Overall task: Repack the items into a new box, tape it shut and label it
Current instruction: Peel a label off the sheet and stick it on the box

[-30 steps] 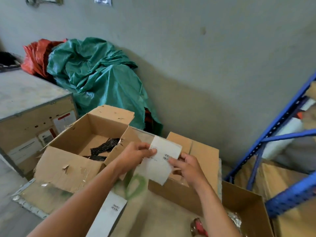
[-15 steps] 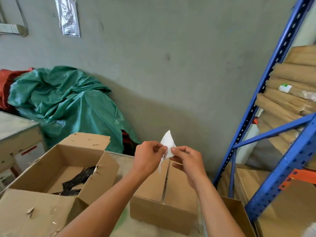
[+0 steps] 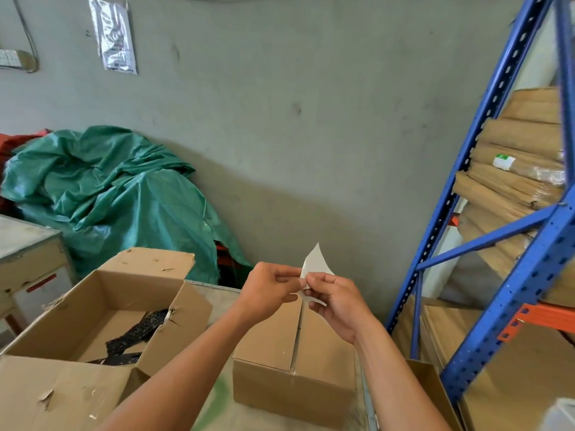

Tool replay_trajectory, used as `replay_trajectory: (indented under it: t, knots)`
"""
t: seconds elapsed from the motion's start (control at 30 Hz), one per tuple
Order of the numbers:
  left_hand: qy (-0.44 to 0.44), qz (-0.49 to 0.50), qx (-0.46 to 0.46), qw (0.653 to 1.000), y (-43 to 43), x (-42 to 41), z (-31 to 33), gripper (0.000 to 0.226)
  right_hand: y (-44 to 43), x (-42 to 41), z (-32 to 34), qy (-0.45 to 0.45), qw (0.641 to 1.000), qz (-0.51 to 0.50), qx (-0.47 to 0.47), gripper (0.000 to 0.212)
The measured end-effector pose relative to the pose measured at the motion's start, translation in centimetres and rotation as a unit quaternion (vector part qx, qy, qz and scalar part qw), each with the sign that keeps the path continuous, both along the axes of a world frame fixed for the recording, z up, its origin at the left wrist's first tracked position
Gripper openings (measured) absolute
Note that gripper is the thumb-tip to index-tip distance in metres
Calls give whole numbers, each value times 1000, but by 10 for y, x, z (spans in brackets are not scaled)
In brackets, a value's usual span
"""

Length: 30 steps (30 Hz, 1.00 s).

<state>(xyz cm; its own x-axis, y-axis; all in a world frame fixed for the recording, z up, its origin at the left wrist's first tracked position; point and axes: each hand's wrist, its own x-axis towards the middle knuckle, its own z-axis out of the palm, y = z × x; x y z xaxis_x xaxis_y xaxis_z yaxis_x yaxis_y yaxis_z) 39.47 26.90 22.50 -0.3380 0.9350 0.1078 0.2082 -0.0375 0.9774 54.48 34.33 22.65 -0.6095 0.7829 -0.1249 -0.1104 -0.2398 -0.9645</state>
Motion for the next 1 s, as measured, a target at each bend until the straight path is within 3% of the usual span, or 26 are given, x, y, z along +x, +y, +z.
replay_trajectory:
  t: [0.2, 0.47, 0.63, 0.8, 1.0]
  knots:
    - [27, -15, -13, 999, 1, 3, 0, 26, -1, 5, -3, -27, 999, -5, 45, 12]
    - [-17, -34, -43, 998, 0, 9, 9, 15, 4, 15, -10, -26, 998, -2, 55, 13]
    - [39, 36, -63, 997, 2, 14, 12, 40, 5, 17, -13, -75, 993, -43, 76, 13]
    - [13, 52, -72, 996, 2, 9, 5, 13, 8, 19, -13, -142, 977, -97, 127, 18]
    - [-15, 19, -59, 998, -6, 6, 12, 39, 7, 13, -22, -172, 957, -140, 187, 15]
